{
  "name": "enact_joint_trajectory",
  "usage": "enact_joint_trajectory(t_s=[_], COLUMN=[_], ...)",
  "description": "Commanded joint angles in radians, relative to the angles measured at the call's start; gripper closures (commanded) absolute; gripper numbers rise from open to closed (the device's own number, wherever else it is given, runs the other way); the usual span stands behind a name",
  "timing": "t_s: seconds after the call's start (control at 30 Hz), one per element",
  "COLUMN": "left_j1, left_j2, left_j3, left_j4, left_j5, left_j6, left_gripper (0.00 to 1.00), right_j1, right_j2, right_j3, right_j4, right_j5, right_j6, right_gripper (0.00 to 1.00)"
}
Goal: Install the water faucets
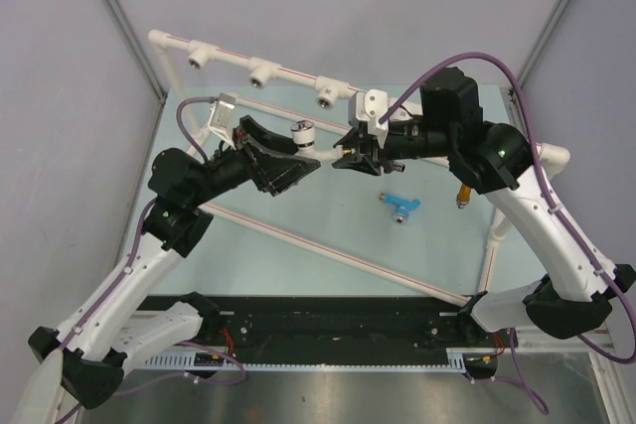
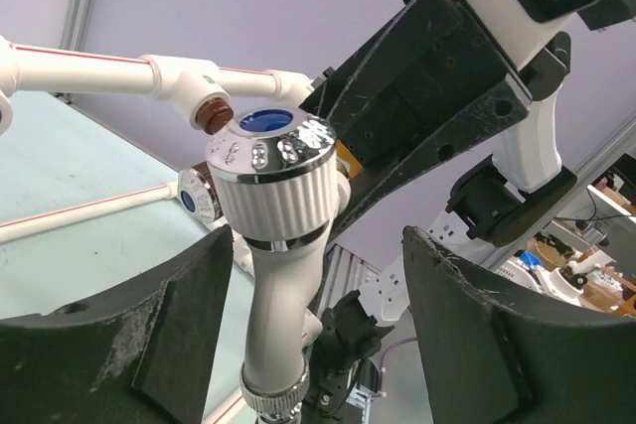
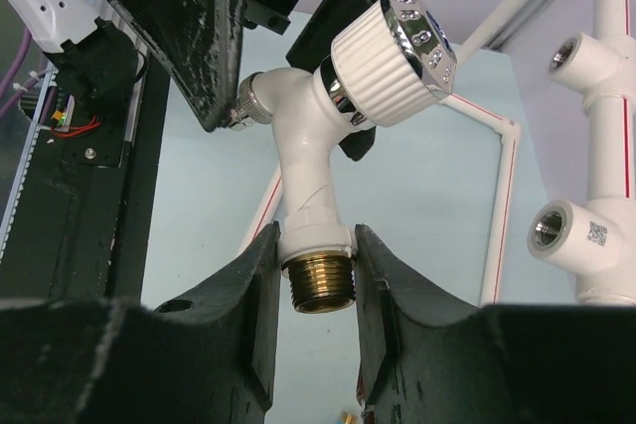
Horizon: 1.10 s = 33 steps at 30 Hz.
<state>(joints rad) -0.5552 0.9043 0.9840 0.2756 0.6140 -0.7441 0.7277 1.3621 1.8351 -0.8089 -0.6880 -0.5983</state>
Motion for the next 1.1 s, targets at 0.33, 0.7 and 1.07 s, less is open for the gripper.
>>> enact_joint_trajectory(t_s=[0.33, 0.7, 1.07], left_j1=[-0.002, -0.003, -0.012], left_j2=[0.025, -0.048, -0.125], left_j3=[-0.021, -0.056, -0.215], left_j4=[0.119, -0.008, -0.013], left_j5=[0.046, -0.219, -0.611], left_j6=[-0.075, -0.015, -0.251], left_gripper=[0.76, 1.0, 1.0], right_j1=[-0.017, -0.066, -0.227], right_j2=[-0.029, 0.009, 0.162], right_j3=[-0.005, 0.062, 0.257], right_j4=[0.068, 0.036, -0.062], right_j5=[-0.033, 0.204, 0.407], right_j6=[0.025, 0.124, 0.2], right_gripper=[1.0, 0.39, 0.21])
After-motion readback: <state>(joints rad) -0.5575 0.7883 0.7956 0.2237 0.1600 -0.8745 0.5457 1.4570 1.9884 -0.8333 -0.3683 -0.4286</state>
